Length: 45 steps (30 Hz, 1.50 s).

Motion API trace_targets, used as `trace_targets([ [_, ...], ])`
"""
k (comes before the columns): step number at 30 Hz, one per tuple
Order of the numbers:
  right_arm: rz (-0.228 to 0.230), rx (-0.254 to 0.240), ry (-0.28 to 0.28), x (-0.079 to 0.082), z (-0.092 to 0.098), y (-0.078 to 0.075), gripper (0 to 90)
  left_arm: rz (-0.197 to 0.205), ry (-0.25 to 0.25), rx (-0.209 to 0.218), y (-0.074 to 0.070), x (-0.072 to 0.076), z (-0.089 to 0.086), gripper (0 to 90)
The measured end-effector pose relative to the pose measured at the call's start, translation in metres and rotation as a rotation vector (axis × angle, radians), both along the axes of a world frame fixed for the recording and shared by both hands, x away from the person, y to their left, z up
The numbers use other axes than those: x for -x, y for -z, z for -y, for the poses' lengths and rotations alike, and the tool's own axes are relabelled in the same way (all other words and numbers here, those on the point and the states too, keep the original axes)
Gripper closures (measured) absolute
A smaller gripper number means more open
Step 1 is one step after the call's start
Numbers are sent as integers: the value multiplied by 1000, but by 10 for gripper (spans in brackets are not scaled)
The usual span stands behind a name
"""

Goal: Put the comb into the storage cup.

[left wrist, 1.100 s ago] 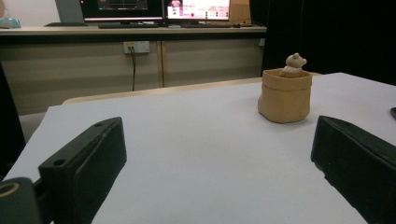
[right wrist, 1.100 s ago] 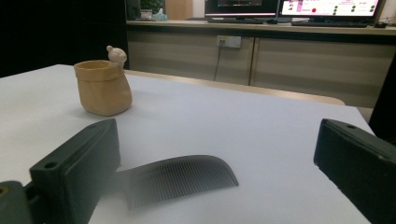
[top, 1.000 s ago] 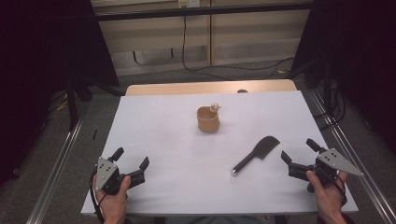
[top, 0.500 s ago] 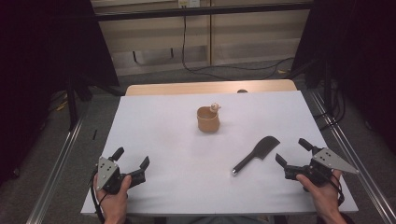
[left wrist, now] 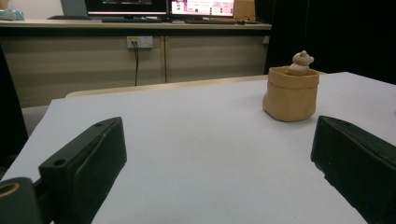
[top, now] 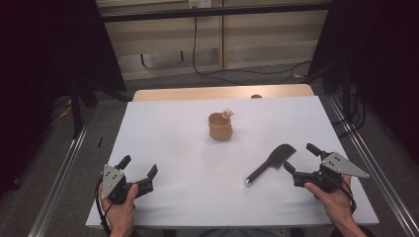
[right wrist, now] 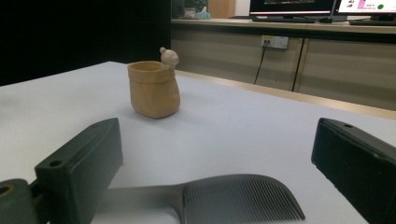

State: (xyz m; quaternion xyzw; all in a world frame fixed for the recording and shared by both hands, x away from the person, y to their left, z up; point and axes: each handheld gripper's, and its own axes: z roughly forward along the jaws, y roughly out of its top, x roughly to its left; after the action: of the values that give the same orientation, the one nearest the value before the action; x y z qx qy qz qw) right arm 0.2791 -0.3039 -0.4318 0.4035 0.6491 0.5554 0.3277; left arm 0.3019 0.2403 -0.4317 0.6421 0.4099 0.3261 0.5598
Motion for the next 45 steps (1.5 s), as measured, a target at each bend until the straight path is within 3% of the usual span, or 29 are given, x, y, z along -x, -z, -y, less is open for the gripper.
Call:
trace_targets([
  [14, -2, -31, -36, -16, -17, -5, 24, 4, -2, -7, 0, -3, 2, 35],
  [24, -12, -2, -111, -23, -43, -7, 54, -11, 26, -6, 1, -3, 2, 35],
  [28, -5, 1, -105, -26, -45, -8, 78, -1, 27, -1, 0, -3, 2, 35],
  [39, -11, -2, -144, -44, -60, -15, 236, 20, 31, -1, -2, 0, 3, 35],
  [45, -23, 0, -157, -53, -65, -13, 369, 22, 41, -5, -3, 1, 4, 35],
])
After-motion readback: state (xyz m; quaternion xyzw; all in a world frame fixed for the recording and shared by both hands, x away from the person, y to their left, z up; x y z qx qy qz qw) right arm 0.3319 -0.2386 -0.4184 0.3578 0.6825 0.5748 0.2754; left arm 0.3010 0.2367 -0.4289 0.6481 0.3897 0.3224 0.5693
